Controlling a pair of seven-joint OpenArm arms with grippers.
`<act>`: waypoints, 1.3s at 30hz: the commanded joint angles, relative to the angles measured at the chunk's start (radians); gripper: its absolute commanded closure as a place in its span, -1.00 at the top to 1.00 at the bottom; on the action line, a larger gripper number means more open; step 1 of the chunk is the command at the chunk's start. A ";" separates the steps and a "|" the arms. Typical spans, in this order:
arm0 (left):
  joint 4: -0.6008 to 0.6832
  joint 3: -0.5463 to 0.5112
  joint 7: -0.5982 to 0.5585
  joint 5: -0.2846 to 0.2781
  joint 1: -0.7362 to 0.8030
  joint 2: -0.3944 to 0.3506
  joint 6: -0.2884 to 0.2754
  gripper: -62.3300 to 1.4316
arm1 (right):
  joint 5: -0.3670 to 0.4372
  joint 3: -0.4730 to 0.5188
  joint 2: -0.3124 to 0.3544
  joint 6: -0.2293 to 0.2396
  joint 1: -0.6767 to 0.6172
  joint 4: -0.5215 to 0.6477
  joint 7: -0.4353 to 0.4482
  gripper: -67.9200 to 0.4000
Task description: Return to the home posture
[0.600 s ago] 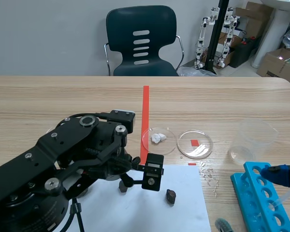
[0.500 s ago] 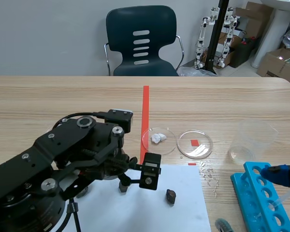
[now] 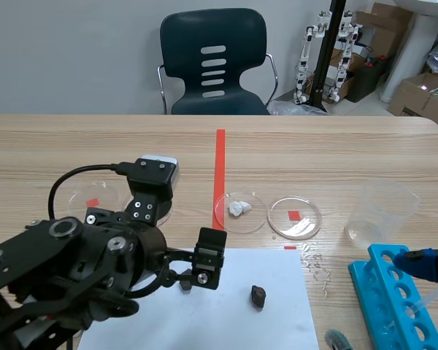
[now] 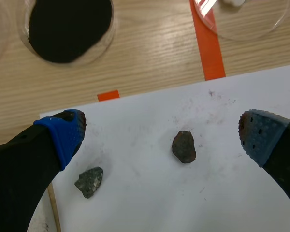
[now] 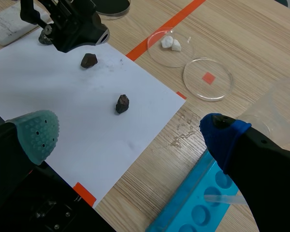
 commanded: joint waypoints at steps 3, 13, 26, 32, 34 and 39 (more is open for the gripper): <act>0.076 -0.005 -0.113 -0.051 0.039 -0.071 -0.118 1.00 | 0.011 0.003 0.005 0.000 0.006 0.013 0.018 0.80; 0.177 -0.027 -0.599 -0.138 0.180 -0.349 -0.388 1.00 | 0.011 0.003 0.005 0.000 0.006 0.013 0.018 0.80; 0.192 -0.428 -0.852 -0.138 0.491 -0.438 -0.695 1.00 | 0.011 0.003 0.005 0.000 0.006 0.013 0.018 0.80; 0.192 -0.615 -0.878 -0.163 0.587 -0.417 -0.785 1.00 | 0.011 0.003 0.005 0.000 0.006 0.013 0.018 0.80; 0.192 -0.671 -0.877 -0.164 0.607 -0.396 -0.810 1.00 | 0.011 0.003 0.005 0.000 0.006 0.013 0.018 0.80; 0.192 -0.771 -0.879 -0.152 0.636 -0.329 -0.826 1.00 | 0.011 0.003 0.005 0.000 0.006 0.013 0.019 0.80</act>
